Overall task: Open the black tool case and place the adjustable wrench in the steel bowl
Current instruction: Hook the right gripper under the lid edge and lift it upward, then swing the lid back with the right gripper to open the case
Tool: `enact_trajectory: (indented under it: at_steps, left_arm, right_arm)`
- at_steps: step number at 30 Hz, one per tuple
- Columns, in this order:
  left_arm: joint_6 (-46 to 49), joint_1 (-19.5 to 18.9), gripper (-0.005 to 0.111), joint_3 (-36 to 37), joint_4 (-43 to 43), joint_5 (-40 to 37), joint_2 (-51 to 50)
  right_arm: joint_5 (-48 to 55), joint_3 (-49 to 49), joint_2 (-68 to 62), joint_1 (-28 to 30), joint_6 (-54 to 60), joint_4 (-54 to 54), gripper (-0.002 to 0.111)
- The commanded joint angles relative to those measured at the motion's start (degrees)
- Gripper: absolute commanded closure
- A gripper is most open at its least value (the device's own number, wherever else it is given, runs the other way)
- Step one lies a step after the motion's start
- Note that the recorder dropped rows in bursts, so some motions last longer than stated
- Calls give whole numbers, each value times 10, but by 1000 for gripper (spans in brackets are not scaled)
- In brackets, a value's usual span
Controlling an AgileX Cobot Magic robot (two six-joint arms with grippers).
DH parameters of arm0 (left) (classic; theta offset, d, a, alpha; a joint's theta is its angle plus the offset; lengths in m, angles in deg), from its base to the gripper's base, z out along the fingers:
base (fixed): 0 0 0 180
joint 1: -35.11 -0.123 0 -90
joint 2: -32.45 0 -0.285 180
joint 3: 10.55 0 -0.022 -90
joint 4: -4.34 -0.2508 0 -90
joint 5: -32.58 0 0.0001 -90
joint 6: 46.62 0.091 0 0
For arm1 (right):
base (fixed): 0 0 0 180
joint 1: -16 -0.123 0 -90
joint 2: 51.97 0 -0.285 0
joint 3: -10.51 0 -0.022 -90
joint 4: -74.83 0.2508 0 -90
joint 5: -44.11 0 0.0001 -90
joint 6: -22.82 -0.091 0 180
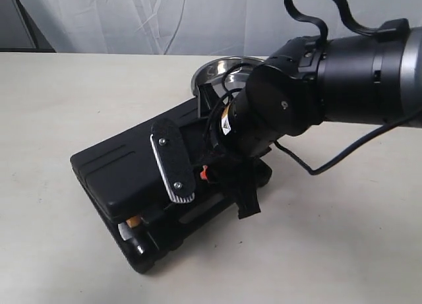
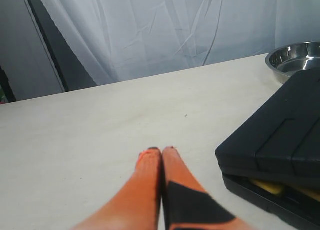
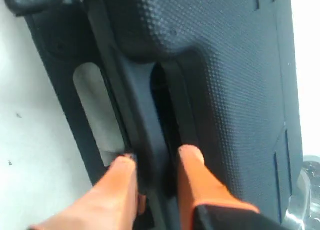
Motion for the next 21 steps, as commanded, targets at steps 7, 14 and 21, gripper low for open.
enact_trajectory:
  at_steps: [7,14,21]
  left_arm:
    - [-2,0,106,-1,1,6,4]
    - [-2,0,106,-1,1,6,4]
    - [-2,0,106,-1,1,6,4]
  right_arm:
    - [47,2,26,-61,3,47,108]
    - [90,2,39,-82,3,46,108]
    - [89,3,84,-96,3,52,108]
